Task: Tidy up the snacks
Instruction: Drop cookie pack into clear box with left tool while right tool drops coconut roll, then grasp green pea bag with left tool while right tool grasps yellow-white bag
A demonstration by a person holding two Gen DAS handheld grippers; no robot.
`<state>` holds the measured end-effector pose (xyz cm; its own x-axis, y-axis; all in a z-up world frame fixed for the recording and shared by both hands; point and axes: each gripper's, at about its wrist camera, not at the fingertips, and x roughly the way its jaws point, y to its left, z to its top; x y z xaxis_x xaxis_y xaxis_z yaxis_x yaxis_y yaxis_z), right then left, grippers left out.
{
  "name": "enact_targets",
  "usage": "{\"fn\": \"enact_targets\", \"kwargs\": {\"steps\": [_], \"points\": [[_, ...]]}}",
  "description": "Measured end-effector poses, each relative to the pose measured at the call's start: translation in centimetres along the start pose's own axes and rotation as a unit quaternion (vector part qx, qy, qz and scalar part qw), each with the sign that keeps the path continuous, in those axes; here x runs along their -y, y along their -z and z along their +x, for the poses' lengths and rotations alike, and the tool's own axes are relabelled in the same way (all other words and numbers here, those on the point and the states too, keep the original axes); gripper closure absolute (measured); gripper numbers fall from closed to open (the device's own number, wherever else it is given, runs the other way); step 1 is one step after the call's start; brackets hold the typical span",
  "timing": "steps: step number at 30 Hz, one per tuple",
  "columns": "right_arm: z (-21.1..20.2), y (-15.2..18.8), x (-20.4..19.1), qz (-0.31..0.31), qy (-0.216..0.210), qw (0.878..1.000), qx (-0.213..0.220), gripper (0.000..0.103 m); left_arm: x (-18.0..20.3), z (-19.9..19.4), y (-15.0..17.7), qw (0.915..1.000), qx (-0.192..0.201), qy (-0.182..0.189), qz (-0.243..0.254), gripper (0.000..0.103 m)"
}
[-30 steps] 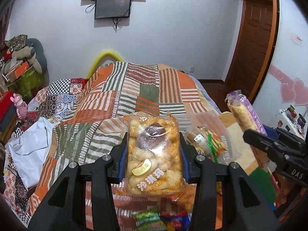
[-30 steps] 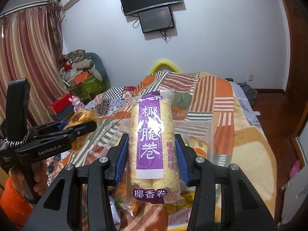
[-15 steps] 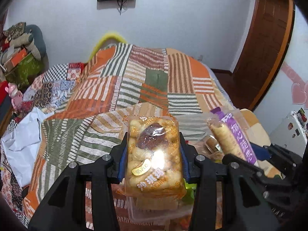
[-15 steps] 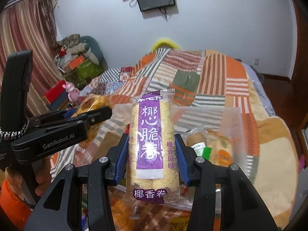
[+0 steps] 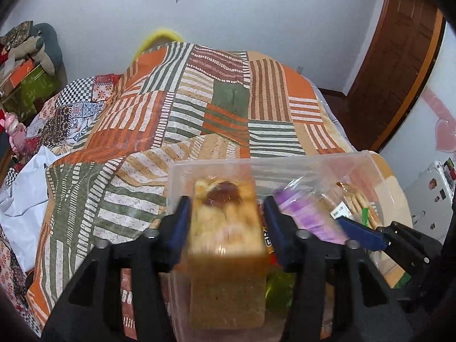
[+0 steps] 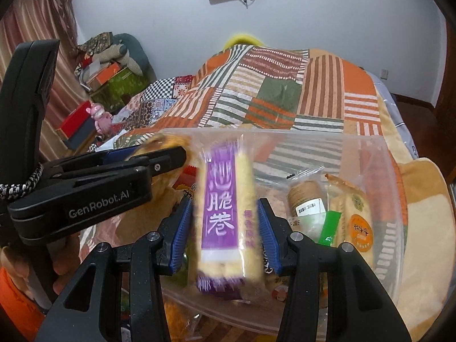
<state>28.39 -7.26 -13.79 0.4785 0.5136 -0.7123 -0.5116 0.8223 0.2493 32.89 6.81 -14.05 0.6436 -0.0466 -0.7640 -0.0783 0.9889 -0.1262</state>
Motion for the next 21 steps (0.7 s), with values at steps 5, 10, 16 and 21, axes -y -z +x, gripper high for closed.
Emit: {"fn": "enact_targets", "kwargs": {"steps": [5,10,16,21], "points": [[-1.2,0.2,-0.1,-0.011,0.01,1.0,0.01,0.057,0.0,-1.8,0.3,0.9998,0.017,0.003,0.003,0.036],[-3.3,0.4,0.1,-0.019,0.015,0.999,0.028,0.056,0.1,-4.4,1.1,0.9992,0.036,-0.005,0.017,0.036],[-6.2,1.3,0.9,-0.024,0.024,0.998,0.048,0.051,-0.2,-7.0,2.7,0.9985,0.046,-0.011,0.027,0.031],[-8.6,2.4,1.9,-0.02,0.034,0.997,0.059,0.048,-0.7,-8.5,4.9,0.9987,0.037,-0.015,0.032,0.029]]}}
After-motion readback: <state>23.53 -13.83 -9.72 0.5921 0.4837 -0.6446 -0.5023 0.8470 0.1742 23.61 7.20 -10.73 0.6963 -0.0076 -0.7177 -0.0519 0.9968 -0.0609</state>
